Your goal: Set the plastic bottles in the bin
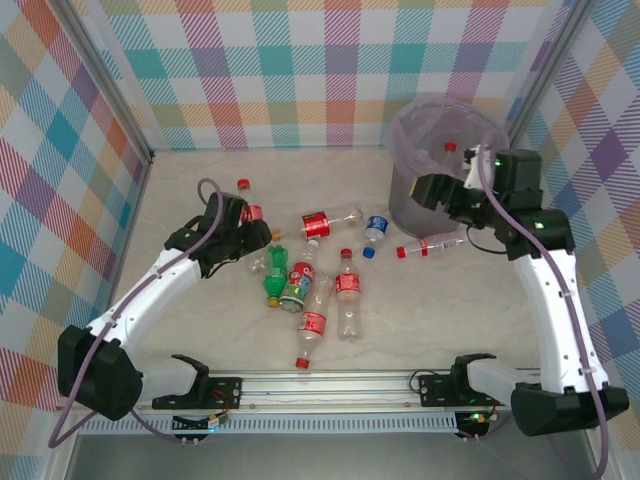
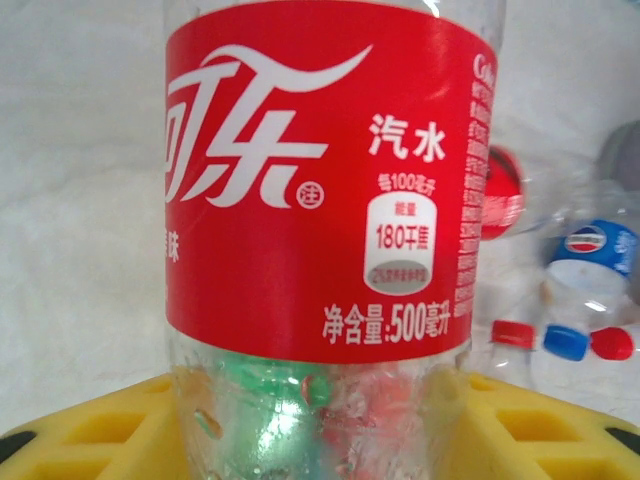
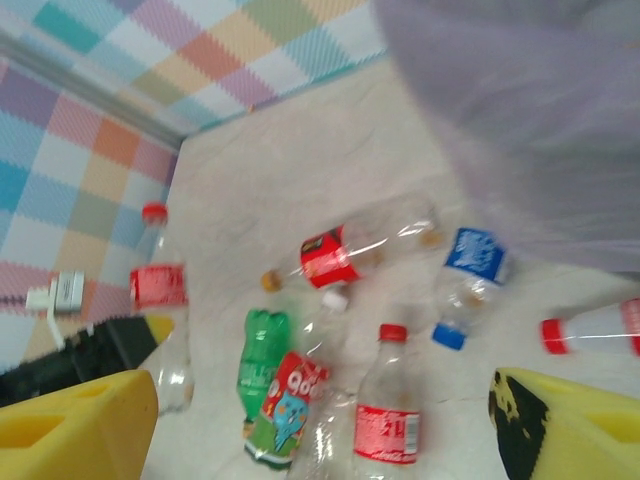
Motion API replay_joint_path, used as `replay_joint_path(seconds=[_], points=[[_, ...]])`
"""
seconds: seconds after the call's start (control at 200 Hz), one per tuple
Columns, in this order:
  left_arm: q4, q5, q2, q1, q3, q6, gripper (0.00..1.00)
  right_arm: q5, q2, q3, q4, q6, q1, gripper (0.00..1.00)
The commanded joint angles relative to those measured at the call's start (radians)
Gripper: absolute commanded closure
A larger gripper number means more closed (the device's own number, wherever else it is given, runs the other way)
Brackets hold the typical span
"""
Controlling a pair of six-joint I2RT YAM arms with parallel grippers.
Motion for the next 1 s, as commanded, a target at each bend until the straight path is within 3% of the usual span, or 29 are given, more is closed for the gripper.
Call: replay_joint_path(seconds=[0.0,0.195,0.56,0.995], points=[[0.172,-0.003,0.037,-0.066,0.088,0.070,0.47,-0.020,0.037,0.002,0.084,0.060,0.087,0.14],[0.390,0.081,0.098,-0.168,0.107,0.125,0.49,-0.013,0.119,-0.008,0.205,0.132,0.187,0.14],[0.521,0.131,0.095,-0.255,0.069,0.180,0.49,-0.060,0.284,0.036,0.279,0.143,0.255,0.00],[0.581,0.212,0.197,-0.329,0.104,0.170,0.50,-0.067,0.385,0.096,0.331,0.148,0.255,0.01]])
